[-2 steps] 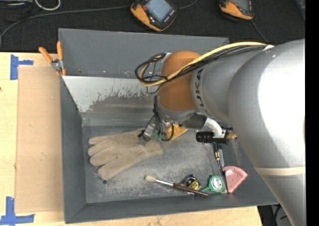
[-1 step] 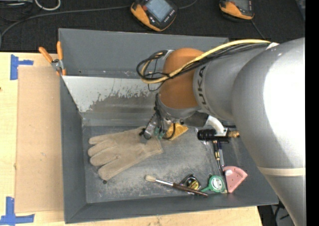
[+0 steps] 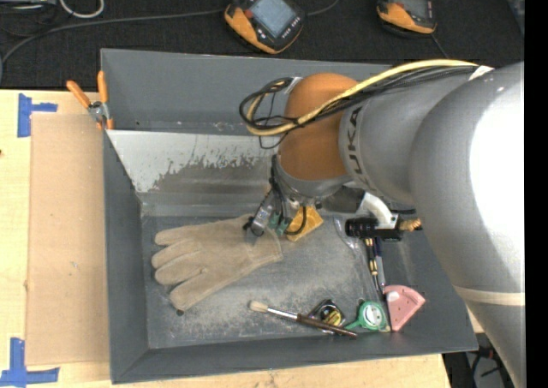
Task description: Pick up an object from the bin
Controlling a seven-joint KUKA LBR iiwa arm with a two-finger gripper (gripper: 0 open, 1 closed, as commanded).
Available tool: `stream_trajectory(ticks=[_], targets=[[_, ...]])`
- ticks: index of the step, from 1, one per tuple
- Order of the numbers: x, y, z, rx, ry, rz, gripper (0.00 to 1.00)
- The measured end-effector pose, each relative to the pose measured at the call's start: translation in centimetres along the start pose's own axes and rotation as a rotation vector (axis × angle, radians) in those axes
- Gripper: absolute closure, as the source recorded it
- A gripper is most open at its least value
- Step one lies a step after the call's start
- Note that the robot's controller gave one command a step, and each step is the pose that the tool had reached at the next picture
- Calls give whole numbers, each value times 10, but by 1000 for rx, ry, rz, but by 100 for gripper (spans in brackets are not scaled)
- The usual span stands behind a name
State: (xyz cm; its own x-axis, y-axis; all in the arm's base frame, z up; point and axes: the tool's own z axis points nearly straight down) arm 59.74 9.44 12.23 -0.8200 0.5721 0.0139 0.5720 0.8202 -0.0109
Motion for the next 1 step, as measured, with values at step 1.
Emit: stream_trajectory(ticks=[1], targets=[[-1, 1, -42, -6, -6, -1, 100]])
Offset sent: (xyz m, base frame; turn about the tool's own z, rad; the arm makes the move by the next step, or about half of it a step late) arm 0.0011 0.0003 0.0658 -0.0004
